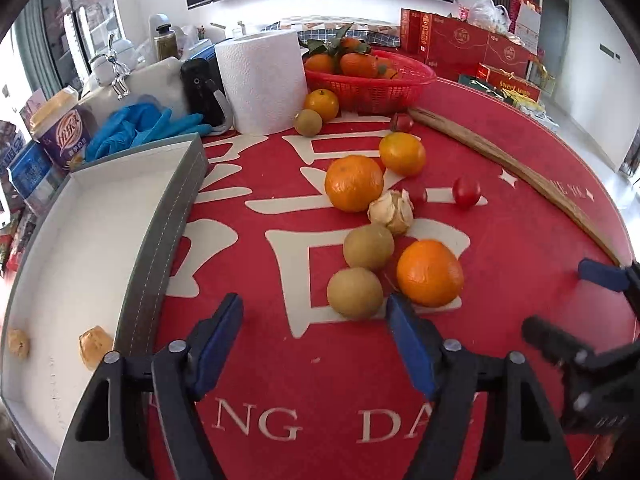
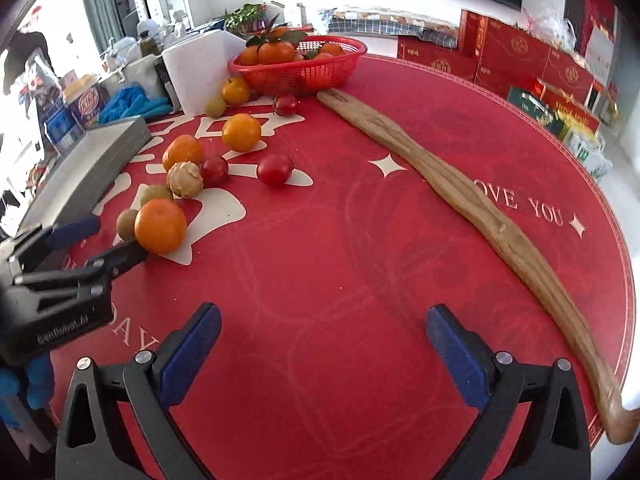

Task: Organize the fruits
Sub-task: 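Grasp a kiwi with the left gripper while the right gripper grasps an orange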

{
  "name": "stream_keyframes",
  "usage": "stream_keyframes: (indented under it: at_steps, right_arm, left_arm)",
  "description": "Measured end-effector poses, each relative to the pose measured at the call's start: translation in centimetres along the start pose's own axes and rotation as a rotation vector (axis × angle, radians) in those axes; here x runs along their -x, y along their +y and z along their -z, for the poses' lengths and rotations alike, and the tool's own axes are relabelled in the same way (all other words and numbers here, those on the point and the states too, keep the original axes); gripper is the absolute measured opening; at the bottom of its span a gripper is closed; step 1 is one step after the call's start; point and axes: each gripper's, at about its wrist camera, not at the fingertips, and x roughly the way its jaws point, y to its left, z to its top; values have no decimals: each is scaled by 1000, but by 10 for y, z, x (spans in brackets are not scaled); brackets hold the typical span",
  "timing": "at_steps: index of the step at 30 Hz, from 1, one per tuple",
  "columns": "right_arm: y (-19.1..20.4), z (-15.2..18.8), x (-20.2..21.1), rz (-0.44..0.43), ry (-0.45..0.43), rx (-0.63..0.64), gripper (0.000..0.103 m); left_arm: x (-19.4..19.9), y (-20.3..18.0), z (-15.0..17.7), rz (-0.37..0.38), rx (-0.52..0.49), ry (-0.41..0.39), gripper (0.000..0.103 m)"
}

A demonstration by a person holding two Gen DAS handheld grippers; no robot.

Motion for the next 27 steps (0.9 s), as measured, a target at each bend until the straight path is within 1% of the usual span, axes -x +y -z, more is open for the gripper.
stream_keyframes:
  at_steps: [1,3,4,5,6,7,9,12,14,18,22,24,25,26,27]
  right_arm:
    - [4,1,-2,24,1,23,103]
    - [6,2,-2,22,-8,30,103]
    - [5,3,-2,22,-8,30,103]
    - [5,2,-2,22,-8,31,103]
    - [5,2,-2,22,-10,31,103]
    - [5,3,-2,22,-14,32,103]
    - [5,3,-2,22,-23,33,103]
    - [8,1,-3,18,-10,36,103]
    - [17,-1,-4,-15,-5,69,103]
    - [47,-12,-8,-148,-6,126,103]
    - [72,-31,-13,-183,-34,157,103]
    - [80,-39,-19,-179,-34,165,99]
    - [83,-42,-23,-184,-26,169,95]
    - [86,-44,-27,-193,-12,168,83]
    - [88,-44,-29,-184,-10,170,78]
  left_arm:
    - [-1,0,-2,8,6,4,68]
    - [-3,-1,-5,24,17,9,57]
    - [-3,-2,-6,32,18,9,53]
    - [-3,-3,-7,33,10,8,46]
    - [-2,-5,-7,37,0,7,35]
    - [-2,-7,-7,37,-8,6,29]
    - [1,-6,-5,20,-10,8,29]
    - [7,3,4,8,22,12,29]
    - [12,12,13,-11,47,11,29]
    - [23,28,30,-55,100,8,30]
    - [28,35,38,-76,128,3,30]
    - [28,34,39,-87,122,-4,30]
    - [28,33,40,-94,117,-8,30]
    - [29,32,40,-100,115,-10,30]
    - [30,31,41,-108,109,-15,30]
